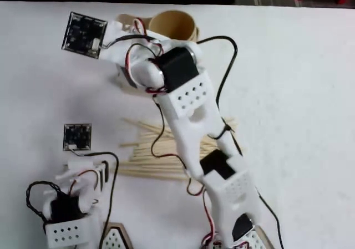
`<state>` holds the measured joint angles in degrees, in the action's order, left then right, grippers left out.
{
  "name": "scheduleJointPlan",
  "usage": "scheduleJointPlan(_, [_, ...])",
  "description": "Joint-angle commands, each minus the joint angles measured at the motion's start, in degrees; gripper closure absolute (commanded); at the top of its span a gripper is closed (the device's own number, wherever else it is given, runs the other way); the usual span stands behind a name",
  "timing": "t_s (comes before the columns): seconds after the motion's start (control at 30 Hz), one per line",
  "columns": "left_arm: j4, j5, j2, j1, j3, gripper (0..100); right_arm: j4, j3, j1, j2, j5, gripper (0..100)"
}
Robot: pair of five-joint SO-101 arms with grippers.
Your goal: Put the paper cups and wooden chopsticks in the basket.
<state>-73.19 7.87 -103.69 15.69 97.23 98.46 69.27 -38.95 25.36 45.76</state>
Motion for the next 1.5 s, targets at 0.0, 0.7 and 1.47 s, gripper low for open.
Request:
scheduleJointPlan(0.0, [-0.44, -0.7, -0.57, -0.84, -0.26, 82, 0.22, -9.67, -0.75, -8.75, -0.7, 89.3])
scheduleJointPlan(0.7, [-0.44, -0.7, -0.57, -0.84, -0.26, 82, -19.03, -66.81, 0.75, -22.11, -4.31, 82.7])
scheduleJointPlan(1.47, [-0.44, -0.7, -0.57, -0.84, -0.26, 82, -29.32, -69.01, 4.44, -2.95, -4.84, 82.1])
